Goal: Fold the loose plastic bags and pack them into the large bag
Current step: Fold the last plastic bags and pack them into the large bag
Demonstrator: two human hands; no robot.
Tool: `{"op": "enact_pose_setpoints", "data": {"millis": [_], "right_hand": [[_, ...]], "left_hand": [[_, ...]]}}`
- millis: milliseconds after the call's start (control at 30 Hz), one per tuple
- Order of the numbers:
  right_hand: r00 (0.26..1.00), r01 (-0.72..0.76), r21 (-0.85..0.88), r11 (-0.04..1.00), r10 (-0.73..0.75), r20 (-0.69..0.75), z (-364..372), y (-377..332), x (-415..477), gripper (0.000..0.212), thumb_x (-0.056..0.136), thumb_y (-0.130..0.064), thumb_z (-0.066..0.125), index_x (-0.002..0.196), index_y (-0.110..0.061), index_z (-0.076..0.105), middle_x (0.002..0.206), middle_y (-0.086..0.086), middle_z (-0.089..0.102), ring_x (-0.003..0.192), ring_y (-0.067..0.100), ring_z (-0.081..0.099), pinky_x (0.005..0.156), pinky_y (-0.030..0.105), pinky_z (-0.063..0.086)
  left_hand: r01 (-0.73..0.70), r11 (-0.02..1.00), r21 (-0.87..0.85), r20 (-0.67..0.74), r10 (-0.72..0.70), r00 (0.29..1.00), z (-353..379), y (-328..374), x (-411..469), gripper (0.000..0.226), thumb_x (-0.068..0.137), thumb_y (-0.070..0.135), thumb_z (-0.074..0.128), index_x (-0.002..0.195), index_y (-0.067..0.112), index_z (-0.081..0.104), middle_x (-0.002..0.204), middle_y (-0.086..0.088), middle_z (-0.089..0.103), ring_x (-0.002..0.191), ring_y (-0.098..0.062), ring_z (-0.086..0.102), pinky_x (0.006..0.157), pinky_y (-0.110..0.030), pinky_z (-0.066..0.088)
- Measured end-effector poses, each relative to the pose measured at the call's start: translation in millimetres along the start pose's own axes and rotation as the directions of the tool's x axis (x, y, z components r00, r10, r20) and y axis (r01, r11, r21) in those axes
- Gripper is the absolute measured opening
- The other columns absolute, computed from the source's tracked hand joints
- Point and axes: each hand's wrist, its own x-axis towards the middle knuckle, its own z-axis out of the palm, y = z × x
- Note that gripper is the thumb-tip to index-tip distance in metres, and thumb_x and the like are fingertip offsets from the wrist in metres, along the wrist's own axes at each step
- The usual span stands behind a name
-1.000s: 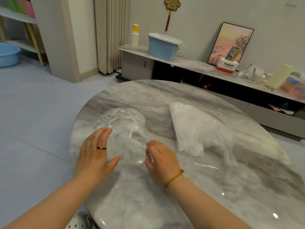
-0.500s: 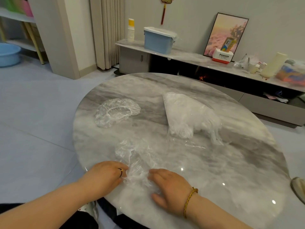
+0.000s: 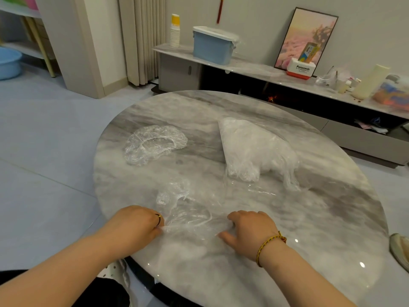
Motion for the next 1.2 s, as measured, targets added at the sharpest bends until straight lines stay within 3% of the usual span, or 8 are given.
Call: {"op": "enact_pose_setpoints", "data": {"millis": [133,333,433,533,767,933,1067,1200], "right_hand": [[0.996,-0.018,0.005,1.0,0.018,-0.086,-7,4,-1,0.033,0.092,-0.027,0.043,0.124,-0.018,0.046,0.122,-0.001,0.053,0.111,0.021,0.049,0.088,0.027,0.036],[0.879,0.403,0.033,0.915,-0.376,-0.292,0,-14,-4,0.043,0.054,-0.022,0.027,0.09,-0.031,0.047,0.096,-0.014,0.068,0.09,0.013,0.066,0.074,0.017,0.049],[0.922,0.384,0.128,0.915,-0.372,-0.106,5,-22,-1,0.061,0.067,-0.02,0.033,0.125,-0.015,0.05,0.14,-0.001,0.046,0.137,0.022,0.033,0.108,0.028,0.01],[0.953,0.296,0.114,0.948,-0.301,0.026,14,-13,5,0.07,0.087,-0.023,0.046,0.148,-0.02,0.012,0.156,-0.005,0.003,0.144,0.01,-0.004,0.103,0.019,-0.016],[0.975,0.196,0.081,0.977,-0.203,0.091,9,-1,6,0.068,0.088,-0.028,0.05,0.147,-0.023,0.017,0.156,-0.006,0.003,0.143,0.008,0.005,0.114,0.025,-0.003],[0.986,0.165,0.091,0.982,-0.164,-0.023,8,-1,9,0.037,0.09,-0.02,0.045,0.127,-0.021,0.052,0.137,-0.005,0.047,0.124,0.017,0.043,0.098,0.021,0.029],[0.997,0.063,0.195,0.979,-0.055,-0.045,8,2,11,0.028,0.094,-0.02,0.041,0.115,-0.02,0.06,0.118,-0.002,0.061,0.108,0.02,0.054,0.083,0.024,0.04],[0.998,-0.027,0.321,0.947,0.043,-0.042,6,7,10,0.025,0.095,-0.019,0.042,0.113,-0.022,0.06,0.111,0.001,0.064,0.102,0.02,0.057,0.077,0.024,0.04]], "left_hand": [[0.018,0.998,-0.06,-0.013,-0.019,1.0,-2,-4,-1,0.029,0.097,0.032,0.035,0.116,0.025,0.056,0.117,0.009,0.059,0.109,-0.013,0.052,0.08,-0.022,0.038],[0.048,0.993,-0.107,0.01,-0.047,0.999,-8,-7,-3,0.027,0.094,0.028,0.038,0.115,0.026,0.055,0.116,0.01,0.058,0.109,-0.01,0.05,0.081,-0.019,0.035],[0.025,0.992,-0.123,0.025,-0.022,0.999,-11,-5,-2,0.029,0.093,0.028,0.039,0.118,0.028,0.054,0.119,0.013,0.055,0.112,-0.007,0.049,0.084,-0.015,0.034],[0.05,0.985,-0.163,0.058,-0.041,0.997,-14,-3,-4,0.029,0.092,0.028,0.041,0.119,0.028,0.052,0.119,0.013,0.054,0.11,-0.005,0.05,0.086,-0.015,0.037],[0.124,0.973,-0.192,0.114,-0.104,0.988,-16,-2,-2,0.039,0.09,0.023,0.044,0.128,0.033,0.042,0.124,0.015,0.05,0.109,-0.005,0.051,0.083,-0.015,0.038],[0.113,0.983,-0.142,0.112,-0.098,0.989,-13,-1,2,0.041,0.094,0.023,0.04,0.133,0.034,0.043,0.127,0.016,0.048,0.115,-0.005,0.048,0.078,-0.011,0.035],[0.018,0.992,-0.126,-0.167,-0.039,0.985,-18,-4,-1,0.019,0.072,0.026,0.051,0.069,0.025,0.07,0.069,0.017,0.052,0.074,-0.002,0.052,0.044,-0.006,0.017],[-0.163,0.948,-0.275,-0.29,0.08,0.954,-17,2,-5,0.021,0.058,0.035,0.044,0.059,0.03,0.064,0.103,0.005,0.067,0.101,-0.007,0.047,0.087,-0.014,0.038]]}}
